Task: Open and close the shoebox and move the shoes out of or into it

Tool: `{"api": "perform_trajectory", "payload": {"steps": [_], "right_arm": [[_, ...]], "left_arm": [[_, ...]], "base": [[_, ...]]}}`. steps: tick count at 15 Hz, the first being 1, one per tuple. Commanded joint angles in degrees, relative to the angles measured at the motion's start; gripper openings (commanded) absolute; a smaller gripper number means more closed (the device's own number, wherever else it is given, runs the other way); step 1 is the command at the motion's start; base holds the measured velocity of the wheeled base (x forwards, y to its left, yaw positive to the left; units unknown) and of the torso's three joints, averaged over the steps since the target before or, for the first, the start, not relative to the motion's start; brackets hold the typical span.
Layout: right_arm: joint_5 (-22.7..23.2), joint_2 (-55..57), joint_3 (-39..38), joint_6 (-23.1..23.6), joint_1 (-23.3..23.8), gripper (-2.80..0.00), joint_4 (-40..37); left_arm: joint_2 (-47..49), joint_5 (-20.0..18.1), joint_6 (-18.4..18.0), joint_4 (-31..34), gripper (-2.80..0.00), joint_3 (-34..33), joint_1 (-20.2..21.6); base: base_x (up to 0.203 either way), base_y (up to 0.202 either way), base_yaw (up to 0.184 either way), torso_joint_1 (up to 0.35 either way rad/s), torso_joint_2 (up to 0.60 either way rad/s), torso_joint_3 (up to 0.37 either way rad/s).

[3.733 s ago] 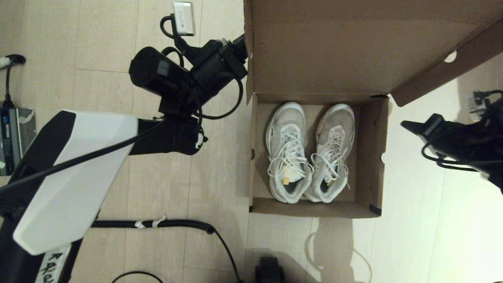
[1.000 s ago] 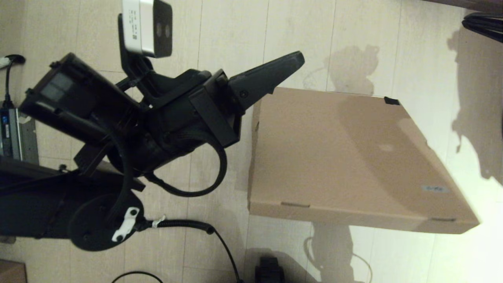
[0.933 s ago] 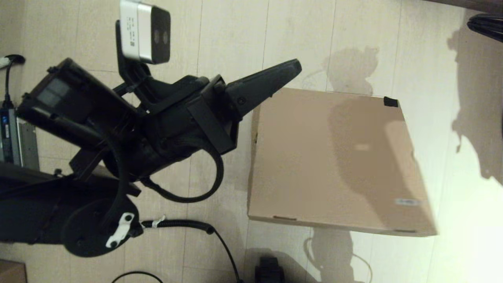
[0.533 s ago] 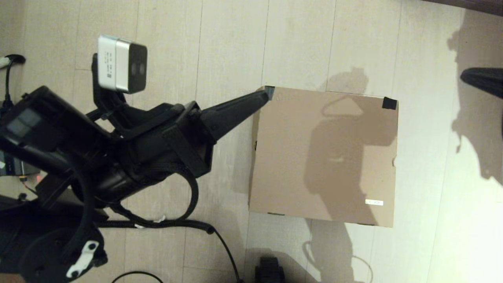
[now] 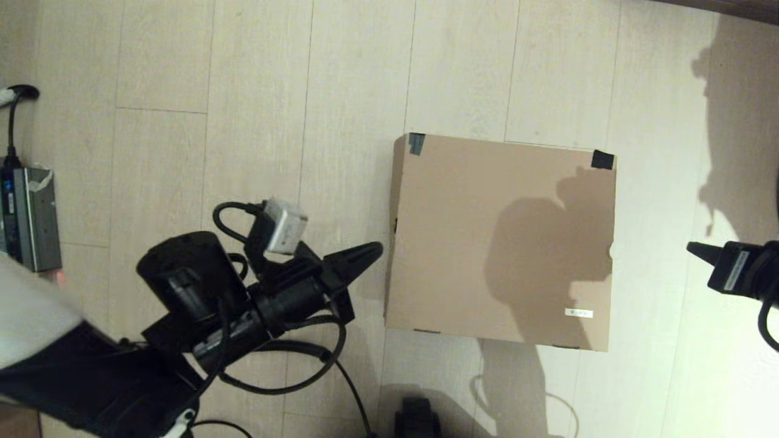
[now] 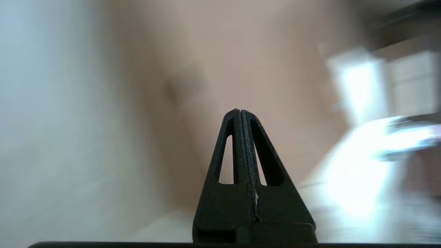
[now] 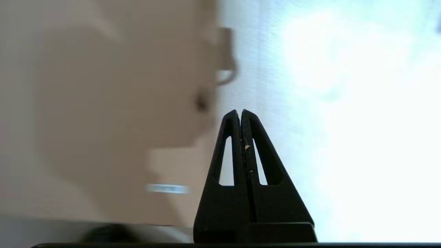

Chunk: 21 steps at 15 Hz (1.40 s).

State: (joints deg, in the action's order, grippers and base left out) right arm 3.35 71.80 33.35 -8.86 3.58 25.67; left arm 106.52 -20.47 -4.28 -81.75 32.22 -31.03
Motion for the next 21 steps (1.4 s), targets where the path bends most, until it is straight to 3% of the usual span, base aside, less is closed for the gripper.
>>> {"api": "perform_trajectory", "payload": {"steps": [1, 5, 11, 17, 21], "right_arm": [[-2.73, 3.86, -1.02, 0.2, -0.18, -2.8, 1.68], [-5.72, 18.87, -2.16, 1.38, -0.75, -2.8, 16.06], [-9.16, 40.36, -0.55, 1.58, -5.88, -2.8, 39.04], [-13.44, 41.16, 4.53, -1.03, -14.11, -2.8, 40.89], [-14.83, 36.79, 5.25, -0.81, -14.04, -2.8, 38.66]], "left_arm": [[7.5, 3.2, -3.31, -0.53, -2.8, 1.76, 3.74], [18.05, 4.07, -3.93, -0.36, -2.8, 13.39, 9.06], [27.64, 3.86, -3.74, 0.5, -2.8, 26.92, 10.29], [26.63, 3.73, -3.45, 8.87, -2.8, 38.09, 13.93], [22.42, 2.55, -3.45, 11.52, -2.8, 37.9, 16.6]], "base": [[0.0, 0.0, 0.0, 0.0, 0.0, 0.0], [0.0, 0.0, 0.0, 0.0, 0.0, 0.0], [0.0, 0.0, 0.0, 0.0, 0.0, 0.0], [0.0, 0.0, 0.0, 0.0, 0.0, 0.0], [0.0, 0.0, 0.0, 0.0, 0.0, 0.0]]}}
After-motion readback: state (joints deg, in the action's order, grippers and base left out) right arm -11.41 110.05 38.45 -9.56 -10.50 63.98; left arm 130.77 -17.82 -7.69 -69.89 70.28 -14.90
